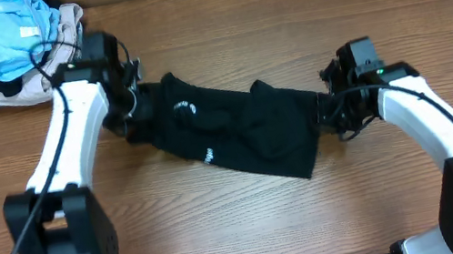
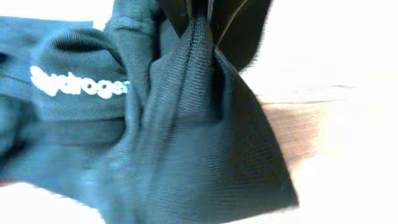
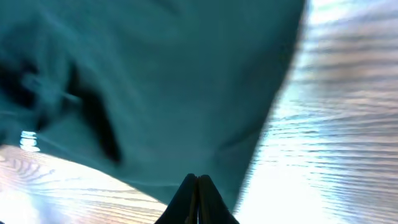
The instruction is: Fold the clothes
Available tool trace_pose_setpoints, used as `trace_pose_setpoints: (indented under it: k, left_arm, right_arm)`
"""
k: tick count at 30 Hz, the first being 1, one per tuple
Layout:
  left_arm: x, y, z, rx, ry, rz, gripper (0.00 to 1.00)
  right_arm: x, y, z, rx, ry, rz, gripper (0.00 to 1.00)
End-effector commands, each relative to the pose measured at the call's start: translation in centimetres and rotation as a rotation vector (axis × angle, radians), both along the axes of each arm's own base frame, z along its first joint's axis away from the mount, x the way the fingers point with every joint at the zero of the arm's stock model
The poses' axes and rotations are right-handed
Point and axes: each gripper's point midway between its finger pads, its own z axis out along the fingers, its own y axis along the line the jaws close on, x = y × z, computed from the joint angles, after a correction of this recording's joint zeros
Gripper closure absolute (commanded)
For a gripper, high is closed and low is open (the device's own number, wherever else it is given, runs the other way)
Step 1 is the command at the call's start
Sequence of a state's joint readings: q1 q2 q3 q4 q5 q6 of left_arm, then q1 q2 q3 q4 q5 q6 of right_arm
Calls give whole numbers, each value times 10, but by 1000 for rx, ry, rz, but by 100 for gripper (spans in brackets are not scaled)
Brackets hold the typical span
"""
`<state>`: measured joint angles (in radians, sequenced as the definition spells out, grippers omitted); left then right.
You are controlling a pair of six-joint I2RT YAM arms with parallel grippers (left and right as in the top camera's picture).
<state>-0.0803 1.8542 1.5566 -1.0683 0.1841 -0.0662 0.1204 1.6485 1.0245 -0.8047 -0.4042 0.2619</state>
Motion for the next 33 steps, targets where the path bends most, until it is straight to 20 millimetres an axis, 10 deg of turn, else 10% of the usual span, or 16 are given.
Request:
trace_pose_setpoints:
  k: [1, 16, 22, 29, 33]
  left_arm:
    - [4, -16, 42, -3, -104, -94, 96]
    - [-8, -137, 88, -17, -305, -506, 96]
    - [-27, -187, 88, -45, -334, -622, 96]
    - [-60, -242, 66, -78, -284, -751, 95]
    - [-76, -263, 48, -75, -244, -811, 57]
  right_arm:
    - [-8, 7, -11, 44, 20, -8, 96]
    - [0, 12, -11, 106, 7, -16, 96]
    - [31, -20, 80, 134, -176, -103, 96]
    - [34, -102, 212, 82, -472, -303, 96]
    - [22, -136, 241, 47, -540, -405, 96]
